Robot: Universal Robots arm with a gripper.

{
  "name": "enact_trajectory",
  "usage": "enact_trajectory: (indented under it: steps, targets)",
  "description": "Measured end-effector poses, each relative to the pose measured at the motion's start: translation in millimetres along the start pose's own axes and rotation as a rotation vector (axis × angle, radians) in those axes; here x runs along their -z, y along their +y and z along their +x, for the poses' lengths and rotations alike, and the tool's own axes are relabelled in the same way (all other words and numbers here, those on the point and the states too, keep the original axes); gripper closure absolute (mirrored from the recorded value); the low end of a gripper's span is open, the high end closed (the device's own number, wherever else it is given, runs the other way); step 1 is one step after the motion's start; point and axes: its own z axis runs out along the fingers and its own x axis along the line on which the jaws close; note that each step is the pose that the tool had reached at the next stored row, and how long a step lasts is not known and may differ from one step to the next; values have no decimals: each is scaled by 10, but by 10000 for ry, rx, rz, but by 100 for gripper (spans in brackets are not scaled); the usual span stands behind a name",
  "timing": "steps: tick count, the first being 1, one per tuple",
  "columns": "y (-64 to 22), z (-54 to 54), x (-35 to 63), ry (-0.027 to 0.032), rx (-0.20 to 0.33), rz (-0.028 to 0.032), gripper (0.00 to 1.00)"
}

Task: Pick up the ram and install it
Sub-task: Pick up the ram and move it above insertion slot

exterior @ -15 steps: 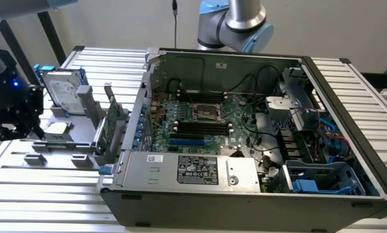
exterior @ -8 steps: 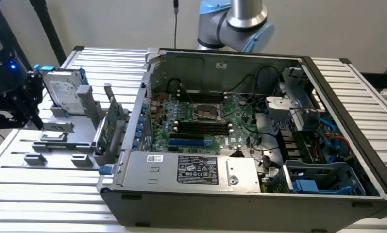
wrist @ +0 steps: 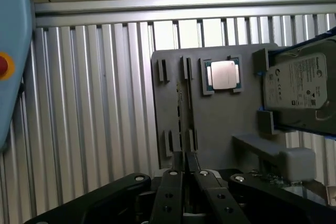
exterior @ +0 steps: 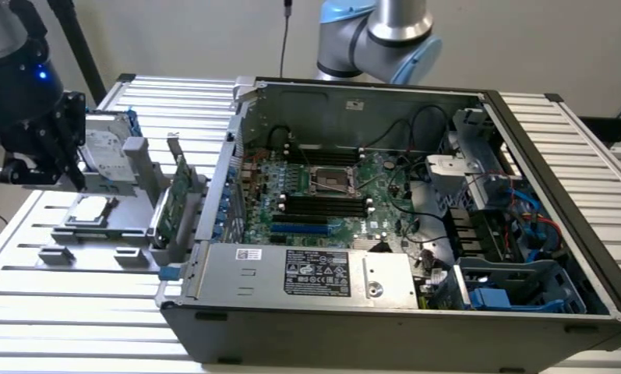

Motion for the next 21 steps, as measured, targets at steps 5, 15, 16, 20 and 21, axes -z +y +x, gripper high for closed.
enact_trajectory:
  steps: [5,15,16,20,21]
  targets:
    - [-206,-36,227,-31,20,-58,86]
    - [-589,-99,596,-171,69,-161,86]
    - [-624,-103,609,-196,73,-170,86]
    - [-770,-117,630,-266,94,-195,86]
    - [-807,-121,633,-279,100,-200,86]
